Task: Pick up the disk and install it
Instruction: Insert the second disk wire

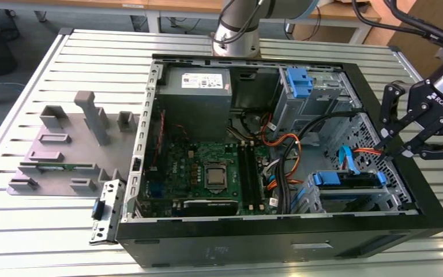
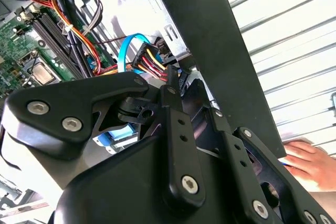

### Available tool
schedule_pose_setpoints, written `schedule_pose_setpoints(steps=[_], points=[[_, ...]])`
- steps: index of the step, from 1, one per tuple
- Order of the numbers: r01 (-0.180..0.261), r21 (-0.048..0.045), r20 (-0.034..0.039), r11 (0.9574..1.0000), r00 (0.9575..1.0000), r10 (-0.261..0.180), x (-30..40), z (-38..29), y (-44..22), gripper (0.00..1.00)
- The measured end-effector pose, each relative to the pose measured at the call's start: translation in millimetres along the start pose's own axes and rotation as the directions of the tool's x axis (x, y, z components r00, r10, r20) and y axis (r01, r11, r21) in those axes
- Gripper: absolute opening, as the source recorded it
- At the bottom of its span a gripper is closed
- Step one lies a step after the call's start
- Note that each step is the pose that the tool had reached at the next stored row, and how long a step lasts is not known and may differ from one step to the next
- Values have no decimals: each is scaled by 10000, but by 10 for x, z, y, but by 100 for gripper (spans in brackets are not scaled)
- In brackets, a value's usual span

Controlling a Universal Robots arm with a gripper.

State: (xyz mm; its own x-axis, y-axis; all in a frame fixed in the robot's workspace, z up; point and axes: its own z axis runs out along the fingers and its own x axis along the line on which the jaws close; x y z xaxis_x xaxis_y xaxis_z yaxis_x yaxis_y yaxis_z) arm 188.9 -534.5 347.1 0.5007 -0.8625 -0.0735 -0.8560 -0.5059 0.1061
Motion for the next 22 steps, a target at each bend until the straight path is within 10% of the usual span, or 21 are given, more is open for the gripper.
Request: schedule_pose_setpoints(steps=[22], points=[[480,-38,-52,9988,9988,-480,0,3,-1,28]])
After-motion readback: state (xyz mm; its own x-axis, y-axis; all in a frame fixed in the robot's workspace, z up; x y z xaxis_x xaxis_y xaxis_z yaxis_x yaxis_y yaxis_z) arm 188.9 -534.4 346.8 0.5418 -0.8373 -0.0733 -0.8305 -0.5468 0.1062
